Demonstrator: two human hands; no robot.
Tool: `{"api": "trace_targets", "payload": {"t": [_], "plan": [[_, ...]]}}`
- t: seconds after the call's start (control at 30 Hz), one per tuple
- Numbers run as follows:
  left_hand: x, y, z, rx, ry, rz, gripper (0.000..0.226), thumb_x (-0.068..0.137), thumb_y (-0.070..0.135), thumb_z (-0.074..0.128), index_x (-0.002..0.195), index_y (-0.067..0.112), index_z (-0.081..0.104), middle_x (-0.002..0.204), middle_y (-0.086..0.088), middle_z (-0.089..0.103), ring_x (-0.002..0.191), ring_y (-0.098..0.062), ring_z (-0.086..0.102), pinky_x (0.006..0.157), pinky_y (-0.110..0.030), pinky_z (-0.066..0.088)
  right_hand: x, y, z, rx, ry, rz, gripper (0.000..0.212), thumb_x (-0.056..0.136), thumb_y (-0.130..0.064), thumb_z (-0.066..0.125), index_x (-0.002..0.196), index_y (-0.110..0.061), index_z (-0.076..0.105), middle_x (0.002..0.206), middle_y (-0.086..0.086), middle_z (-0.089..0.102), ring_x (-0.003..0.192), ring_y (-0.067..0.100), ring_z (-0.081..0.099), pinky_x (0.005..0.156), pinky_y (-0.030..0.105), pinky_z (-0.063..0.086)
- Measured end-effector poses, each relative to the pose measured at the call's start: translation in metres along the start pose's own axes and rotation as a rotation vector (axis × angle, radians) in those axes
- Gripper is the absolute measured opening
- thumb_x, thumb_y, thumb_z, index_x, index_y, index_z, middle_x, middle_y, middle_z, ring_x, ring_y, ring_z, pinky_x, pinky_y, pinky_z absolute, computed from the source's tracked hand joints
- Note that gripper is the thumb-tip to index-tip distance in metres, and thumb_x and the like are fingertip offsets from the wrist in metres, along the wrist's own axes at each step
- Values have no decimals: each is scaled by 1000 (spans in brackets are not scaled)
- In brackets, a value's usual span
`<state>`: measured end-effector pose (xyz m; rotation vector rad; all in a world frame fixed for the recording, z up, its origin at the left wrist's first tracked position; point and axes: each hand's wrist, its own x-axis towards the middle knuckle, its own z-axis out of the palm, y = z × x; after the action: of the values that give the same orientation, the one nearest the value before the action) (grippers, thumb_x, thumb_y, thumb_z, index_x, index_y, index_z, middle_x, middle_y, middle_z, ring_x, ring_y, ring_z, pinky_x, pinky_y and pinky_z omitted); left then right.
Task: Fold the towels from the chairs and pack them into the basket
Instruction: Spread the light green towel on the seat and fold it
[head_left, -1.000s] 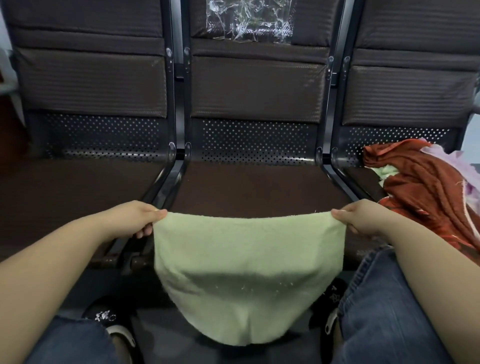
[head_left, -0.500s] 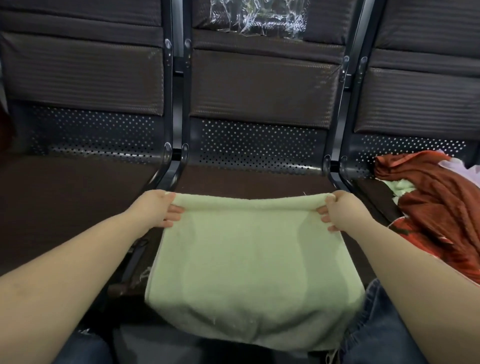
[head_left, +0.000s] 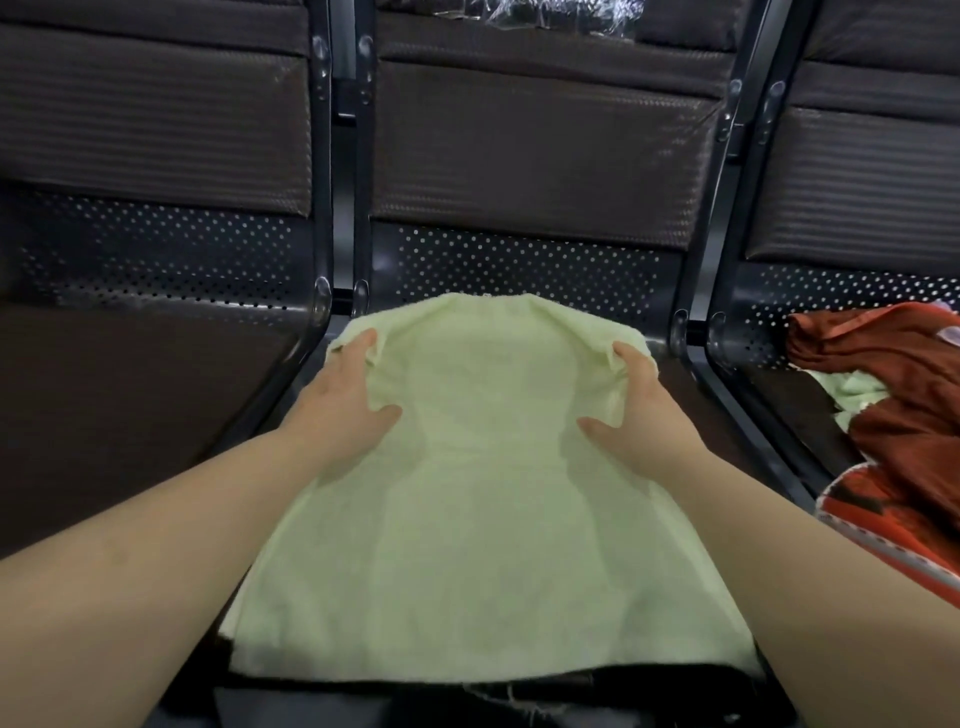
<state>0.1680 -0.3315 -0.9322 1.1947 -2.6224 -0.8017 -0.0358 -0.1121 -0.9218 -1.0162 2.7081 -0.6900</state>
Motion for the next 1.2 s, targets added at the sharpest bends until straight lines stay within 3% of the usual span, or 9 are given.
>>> {"api": "trace_targets", "payload": {"t": [0.2,0.37,0.5,0.6,0.7,0.8,0.9,1.1,1.2], "plan": [[-16,7,9,294,-275,-29,106,84,61,55,141,39,-32,159,0,-18,147,-28,11,116,-48,22,-15,-14,8,-111,-273,90,114,85,-49,63,142,-30,-34,158,-5,-21,124,29,50,86,36,50],[-55,15,10,546,-548,-38,89,88,72,28,150,28,-18,156,-5,-27,147,-28,-13,119,-49,0,-39,-29,8,-305,-556,115,103,86,-57,56,150,-24,-18,158,4,-21,145,28,17,115,40,24],[-81,-5,-6,552,-573,-36,90,89,71,28,151,21,-15,157,-4,-24,147,-24,-13,120,-45,4,-66,-29,-11,-451,-700,118,90,89,-61,48,153,-20,0,160,8,-2,144,29,19,115,38,21],[-100,-19,-24,492,-535,-61,93,89,68,37,153,13,-4,160,-7,-10,148,-24,-1,120,-38,11,-83,-25,-36,-466,-697,148,84,90,-50,55,153,-16,11,159,4,15,143,24,24,112,33,23],[-120,-25,-43,438,-411,-87,80,85,60,56,146,15,30,149,-8,29,134,-26,35,106,-32,35,-95,-16,-54,-520,-647,245,75,86,-40,67,145,-7,34,148,8,38,133,25,40,106,32,35],[-137,-29,-54,391,-319,-146,49,80,49,69,115,16,59,114,-3,51,99,-19,54,78,-26,44,-99,-4,-58,-527,-613,310,44,78,-38,75,104,-8,57,104,6,62,90,21,59,75,27,49],[-147,-31,-53,334,-325,-192,36,77,44,73,89,11,68,78,1,58,70,-16,53,57,-24,38,-108,-3,-60,-430,-579,412,39,82,-35,73,76,-6,48,70,4,54,58,16,50,50,24,41],[-158,-31,-43,167,-286,-282,33,75,34,77,77,2,67,67,-4,55,68,-20,52,64,-25,40,-130,-6,-67,-308,-612,545,41,90,-41,62,76,-3,51,71,8,50,59,20,47,53,26,38],[-156,-30,-39,84,-264,-326,28,78,26,74,86,0,70,82,-9,64,79,-23,59,67,-28,43,-135,-3,-69,-182,-574,543,43,89,-35,65,110,1,55,97,12,58,87,25,55,73,31,44]]}}
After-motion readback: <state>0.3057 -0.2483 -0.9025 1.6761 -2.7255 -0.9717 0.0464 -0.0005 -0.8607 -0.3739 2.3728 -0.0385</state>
